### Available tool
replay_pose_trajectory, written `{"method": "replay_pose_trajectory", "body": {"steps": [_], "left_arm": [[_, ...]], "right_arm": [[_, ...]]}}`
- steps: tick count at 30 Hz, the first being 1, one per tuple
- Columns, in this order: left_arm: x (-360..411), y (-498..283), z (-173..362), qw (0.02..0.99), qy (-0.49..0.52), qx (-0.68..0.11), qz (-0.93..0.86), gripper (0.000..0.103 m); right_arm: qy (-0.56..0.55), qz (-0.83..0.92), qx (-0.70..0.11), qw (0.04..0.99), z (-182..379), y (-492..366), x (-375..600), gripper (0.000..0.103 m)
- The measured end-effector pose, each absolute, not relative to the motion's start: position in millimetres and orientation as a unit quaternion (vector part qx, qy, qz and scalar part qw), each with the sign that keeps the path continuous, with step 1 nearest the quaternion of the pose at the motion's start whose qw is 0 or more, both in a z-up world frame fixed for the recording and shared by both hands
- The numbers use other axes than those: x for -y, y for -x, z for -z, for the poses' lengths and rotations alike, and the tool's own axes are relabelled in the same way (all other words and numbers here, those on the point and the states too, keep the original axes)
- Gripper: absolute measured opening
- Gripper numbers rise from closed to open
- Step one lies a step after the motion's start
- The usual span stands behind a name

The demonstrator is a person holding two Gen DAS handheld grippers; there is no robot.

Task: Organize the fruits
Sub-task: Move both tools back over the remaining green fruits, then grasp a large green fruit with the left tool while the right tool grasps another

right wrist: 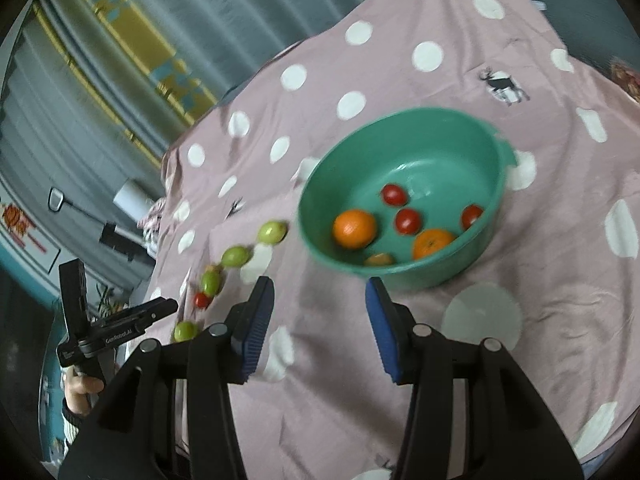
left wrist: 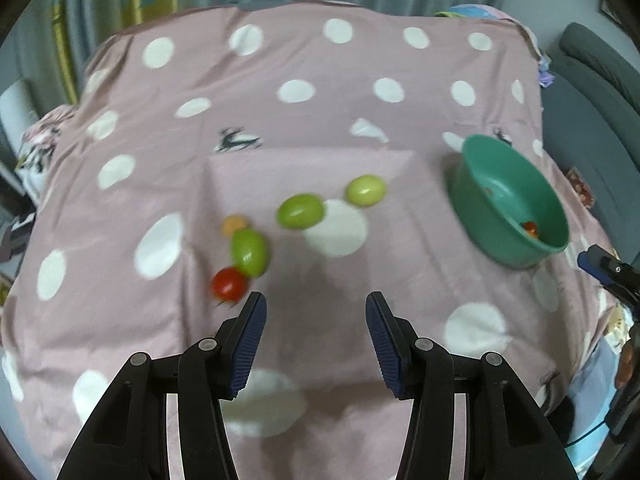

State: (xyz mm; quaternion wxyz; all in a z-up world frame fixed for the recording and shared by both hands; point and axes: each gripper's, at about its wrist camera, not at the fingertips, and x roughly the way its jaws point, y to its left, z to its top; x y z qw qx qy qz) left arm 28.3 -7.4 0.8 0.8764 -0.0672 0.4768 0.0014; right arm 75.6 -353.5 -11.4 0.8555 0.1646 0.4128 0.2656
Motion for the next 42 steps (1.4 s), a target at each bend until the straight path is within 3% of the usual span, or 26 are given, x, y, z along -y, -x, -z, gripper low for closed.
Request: {"method": "replay_pose_trajectory", "body": {"steps": [15,42], "left_arm": [[-32,28,27,0.87,0.1,-0.483,0.013,0.051],[-44,-22,55,0.852,-0.003,-0.52,0.069,0.051]], "right_arm": [[-0.116,-0.308,-0.457,0.826,30,-62,298,0.051],[-0.086,-0.319,-0.494,0.804,47,-62,255,0.054]]}}
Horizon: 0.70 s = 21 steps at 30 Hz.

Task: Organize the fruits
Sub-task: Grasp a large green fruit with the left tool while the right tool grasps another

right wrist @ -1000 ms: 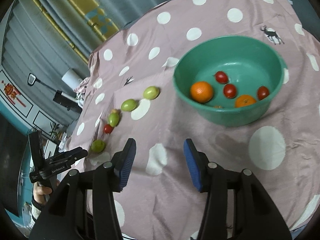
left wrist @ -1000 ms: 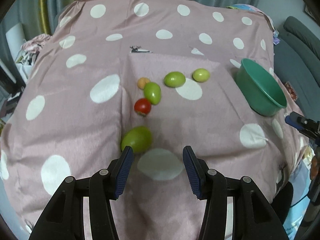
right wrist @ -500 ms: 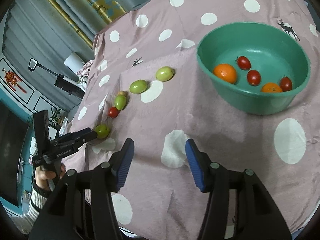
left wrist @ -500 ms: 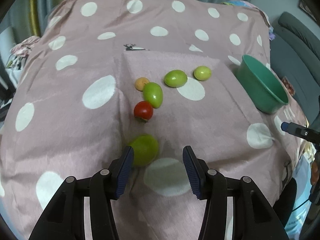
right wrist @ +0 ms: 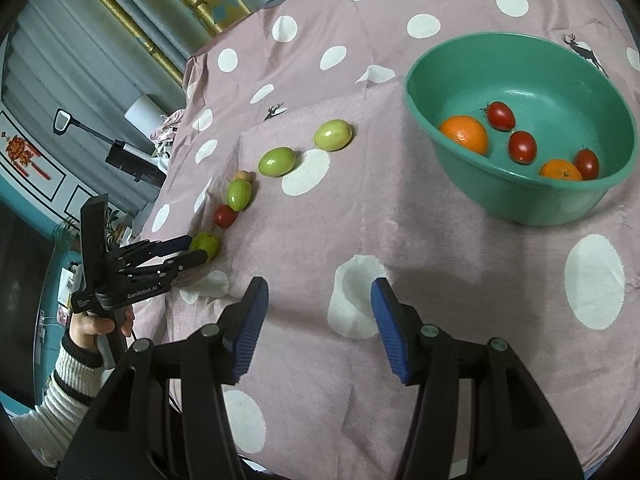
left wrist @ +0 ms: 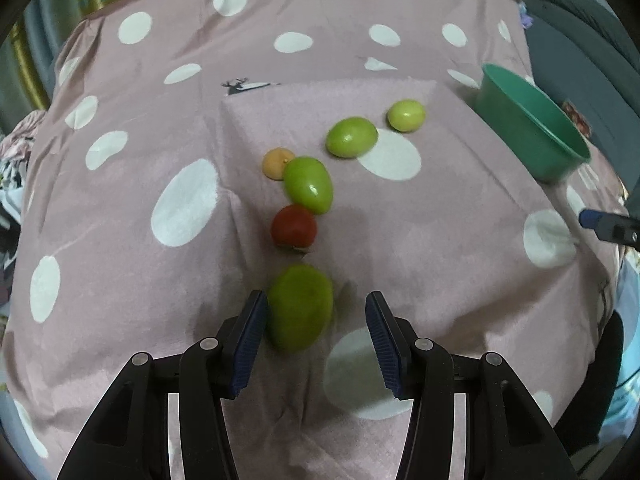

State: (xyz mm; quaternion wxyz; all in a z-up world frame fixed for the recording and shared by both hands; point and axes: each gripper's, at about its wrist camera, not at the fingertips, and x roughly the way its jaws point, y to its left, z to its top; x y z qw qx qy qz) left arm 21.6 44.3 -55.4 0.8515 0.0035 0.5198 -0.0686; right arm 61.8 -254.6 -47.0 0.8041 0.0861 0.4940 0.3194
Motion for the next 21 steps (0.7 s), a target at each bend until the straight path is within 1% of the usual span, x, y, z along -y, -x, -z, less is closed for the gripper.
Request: {"method": "replay_pose_trajectory", "body": {"steps": [6,9,10,12,16,21], "left_arm": [[-38,-29,64,0.847,-0.008,-0.528,0.059,0.051],[-39,-35,66,0.848,0.002,-0.528,0.042,0.044],[-39,-37,67,0.847,0.006,-0.531,0.04,0.04],[-39,-39,74,0.84,0.016,-0.541,0.037,0.039],[-39,-39,75,0.846,0.021,-0.532,0.027,0.038],[-46,-46,77,0.845,0.082,-0.527,0.029,0.038]], "right_arm": [[-0.091,-0.319,-0.499,0.8,52,-64,252,0.055],[-0.087,-0.323,-0.498,0.8,51,-63,248,0.055],[-0.087,-0.323,-0.498,0.8,51,-64,249,0.055],[-0.088,-0.323,-0.498,0.8,51,-65,250,0.055],[-0.087,-0.323,-0.501,0.798,55,-68,248,0.055],[-0.069,-0.334,-0.504,0.794,59,-73,233,0.055]]}}
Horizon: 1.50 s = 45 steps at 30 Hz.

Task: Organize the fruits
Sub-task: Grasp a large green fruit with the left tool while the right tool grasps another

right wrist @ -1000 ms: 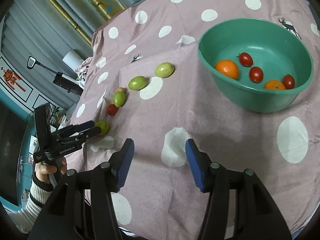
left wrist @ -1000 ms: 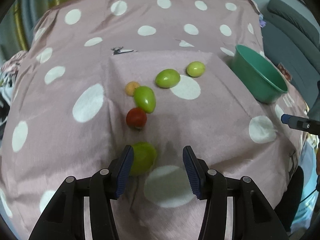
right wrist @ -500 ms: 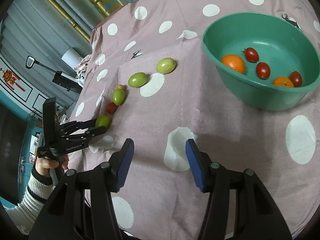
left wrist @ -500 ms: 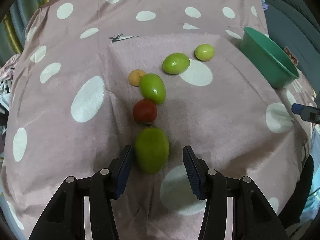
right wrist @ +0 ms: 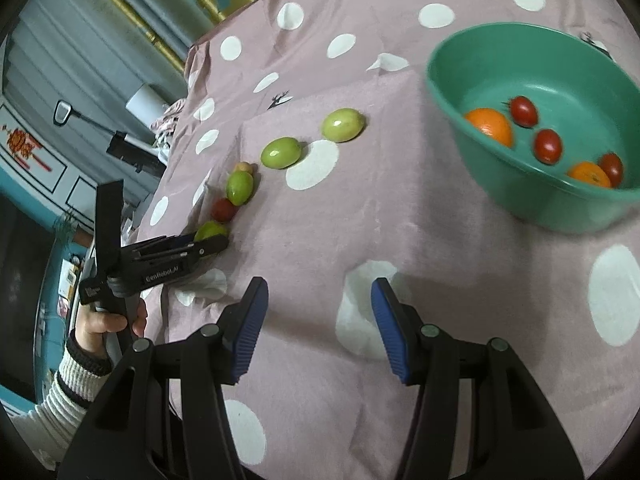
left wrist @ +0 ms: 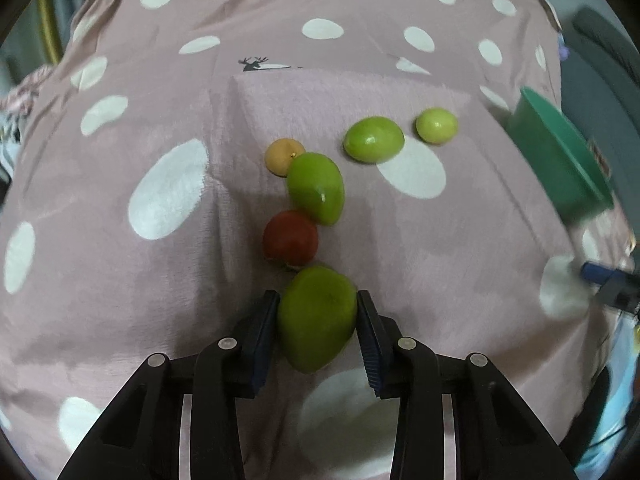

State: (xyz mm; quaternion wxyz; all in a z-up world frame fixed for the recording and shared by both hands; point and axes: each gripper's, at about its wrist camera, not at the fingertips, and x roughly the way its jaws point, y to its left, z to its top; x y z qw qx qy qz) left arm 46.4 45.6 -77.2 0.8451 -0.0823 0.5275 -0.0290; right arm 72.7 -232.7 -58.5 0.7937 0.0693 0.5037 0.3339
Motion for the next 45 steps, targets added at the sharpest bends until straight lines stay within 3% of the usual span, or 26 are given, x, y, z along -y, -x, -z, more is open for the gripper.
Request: {"method": "replay_pose_trajectory", "body": {"steps": [9,29,33,35,45], "left_arm": [[-57,-60,74,0.849,0.16,-0.503,0.007,0.038],[-67,-84,74,0.854,0.177,-0.49,0.006,0.038],[-68,-88,74,0.853,0.176,-0.492,0.004,0.038],[-69,-90,74,0.853,0.177,-0.492,0.004,0.038],[-70,-89,73,0.853,0.177,-0.491,0.005,0.038]], "right_arm": [[-0.013,-0.376,-0.495,0.784,57,-113,162,0.054],[0.06,-0.333,-0.509,0.792,93,-198,62,0.058],[0.068,-0.336,-0.507,0.791,94,-203,51,0.056],[0.082,-0.335,-0.503,0.792,94,-202,49,0.046],[0.074,-0.345,-0.51,0.784,93,-197,58,0.044]]}}
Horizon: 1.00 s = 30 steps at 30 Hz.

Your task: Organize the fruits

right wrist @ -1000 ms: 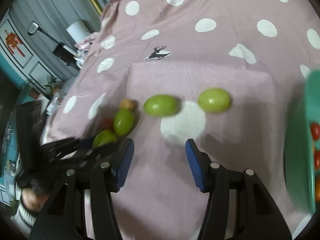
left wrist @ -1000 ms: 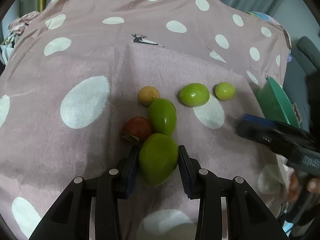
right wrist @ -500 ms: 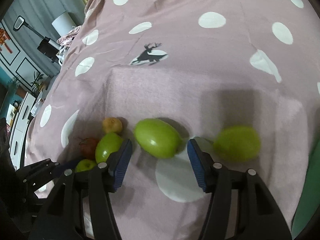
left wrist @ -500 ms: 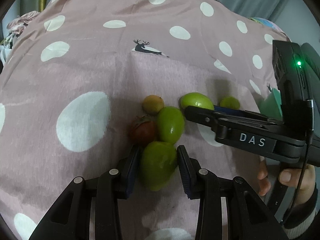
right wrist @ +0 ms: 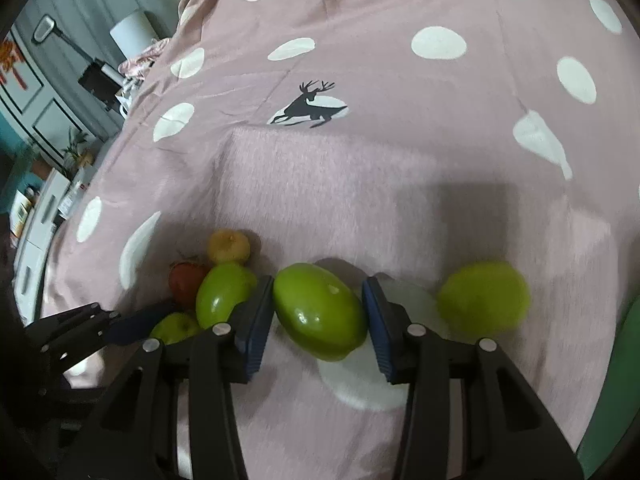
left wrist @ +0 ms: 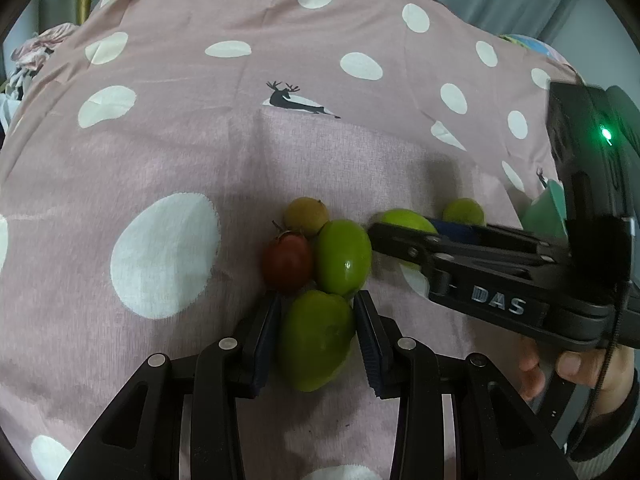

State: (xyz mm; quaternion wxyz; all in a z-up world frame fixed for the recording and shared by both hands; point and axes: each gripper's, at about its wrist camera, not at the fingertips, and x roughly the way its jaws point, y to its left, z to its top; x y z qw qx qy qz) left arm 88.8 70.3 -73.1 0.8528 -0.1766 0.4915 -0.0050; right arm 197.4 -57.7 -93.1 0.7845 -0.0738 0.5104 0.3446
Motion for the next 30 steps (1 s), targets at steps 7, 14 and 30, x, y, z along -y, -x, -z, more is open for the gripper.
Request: {"method": "replay_pose_trajectory", "body": {"steps": [7,14,30], "left_arm": [[-65,-82,66,0.857,0.165,-0.488,0.008,0.038],[-52,-72,60,0.86,0.15,-0.487,0.012,0.038],[-2,-46,20,0.881,0.095,-0.463,0.03,0.038]], "right_arm": [[0.031,-0.364,-0.515,0.775,86,-174,90,0.044],[0.006,-0.371,-0.514,0.774,78,-142,125,0.045],[-0.064,-0.375,-0.489,0.785,53,-99,181,0.045]]}}
